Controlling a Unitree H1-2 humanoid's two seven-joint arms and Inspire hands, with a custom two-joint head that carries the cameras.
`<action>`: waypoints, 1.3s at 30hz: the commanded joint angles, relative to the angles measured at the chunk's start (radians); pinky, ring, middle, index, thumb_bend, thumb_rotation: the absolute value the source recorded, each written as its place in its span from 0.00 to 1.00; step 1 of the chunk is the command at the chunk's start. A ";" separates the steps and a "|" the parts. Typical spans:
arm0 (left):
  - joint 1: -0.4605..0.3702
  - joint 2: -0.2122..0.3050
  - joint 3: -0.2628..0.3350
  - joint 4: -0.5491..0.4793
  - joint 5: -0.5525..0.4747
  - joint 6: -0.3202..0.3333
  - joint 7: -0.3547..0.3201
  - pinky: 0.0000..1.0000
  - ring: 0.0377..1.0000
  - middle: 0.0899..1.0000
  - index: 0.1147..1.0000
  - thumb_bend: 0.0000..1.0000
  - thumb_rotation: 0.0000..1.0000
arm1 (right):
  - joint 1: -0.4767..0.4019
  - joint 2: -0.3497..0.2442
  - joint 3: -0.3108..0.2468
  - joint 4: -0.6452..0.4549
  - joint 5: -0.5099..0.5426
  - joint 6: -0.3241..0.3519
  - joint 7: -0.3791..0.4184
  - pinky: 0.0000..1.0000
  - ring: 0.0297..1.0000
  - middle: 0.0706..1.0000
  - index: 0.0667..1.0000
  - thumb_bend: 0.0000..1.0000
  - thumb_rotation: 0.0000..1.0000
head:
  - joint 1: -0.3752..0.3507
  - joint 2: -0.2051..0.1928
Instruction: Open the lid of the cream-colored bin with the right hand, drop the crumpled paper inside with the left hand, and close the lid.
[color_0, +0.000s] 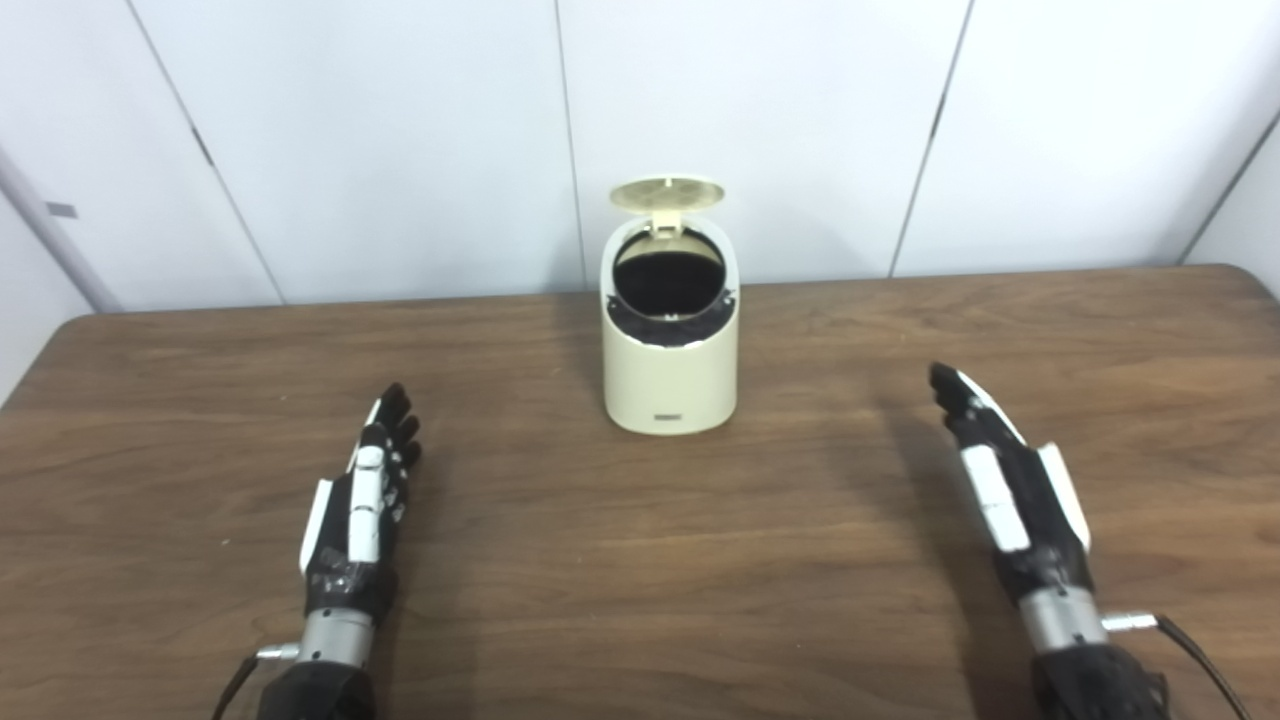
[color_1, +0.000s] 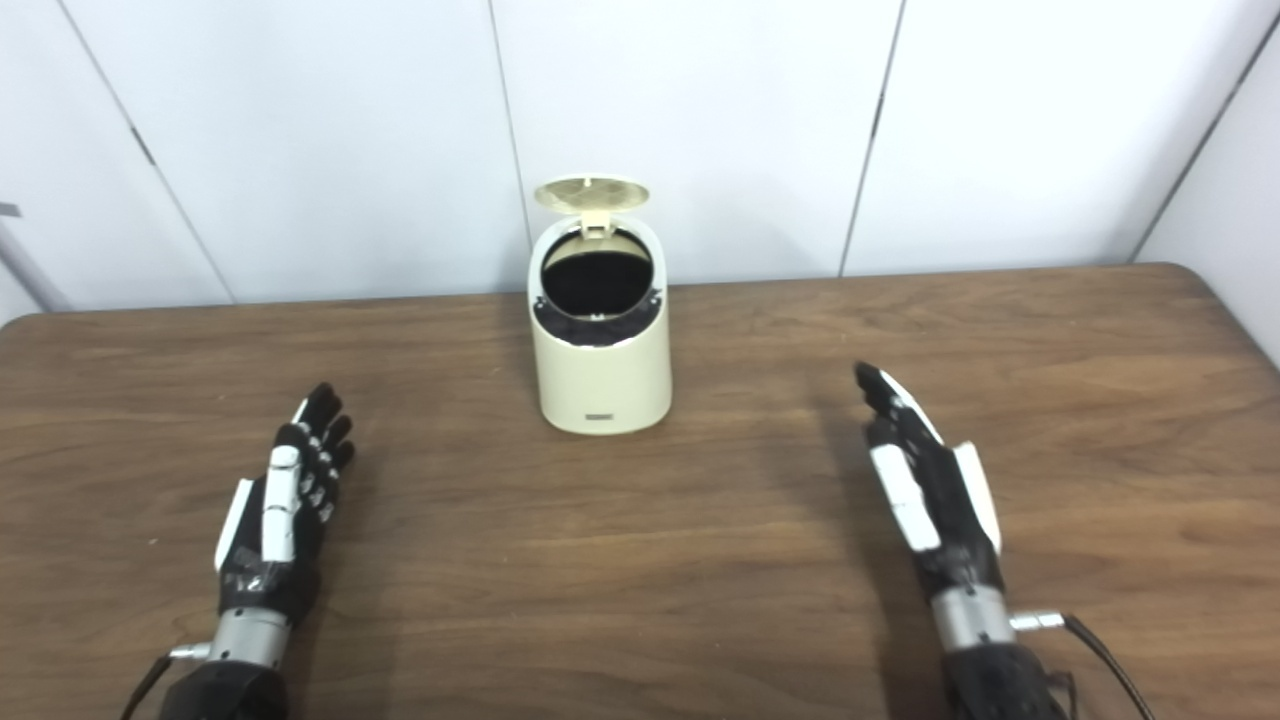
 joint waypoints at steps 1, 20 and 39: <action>0.025 0.005 -0.001 0.022 0.011 -0.018 0.005 1.00 0.99 1.00 1.00 0.40 0.99 | -0.046 -0.022 0.008 -0.046 -0.057 -0.042 -0.020 0.87 0.90 0.89 0.86 0.56 0.99 | -0.002 -0.006; 0.042 0.005 -0.014 0.030 0.035 -0.024 0.003 0.98 0.98 1.00 1.00 0.35 1.00 | -0.166 -0.076 0.065 -0.141 -0.230 0.146 0.030 0.87 0.90 0.89 0.87 0.60 1.00 | 0.014 -0.028; 0.050 -0.007 -0.023 0.041 0.056 -0.037 0.012 0.98 0.99 1.00 1.00 0.34 0.96 | -0.305 -0.113 0.089 -0.129 -0.231 0.165 0.068 0.88 0.91 0.90 0.86 0.57 1.00 | 0.025 -0.056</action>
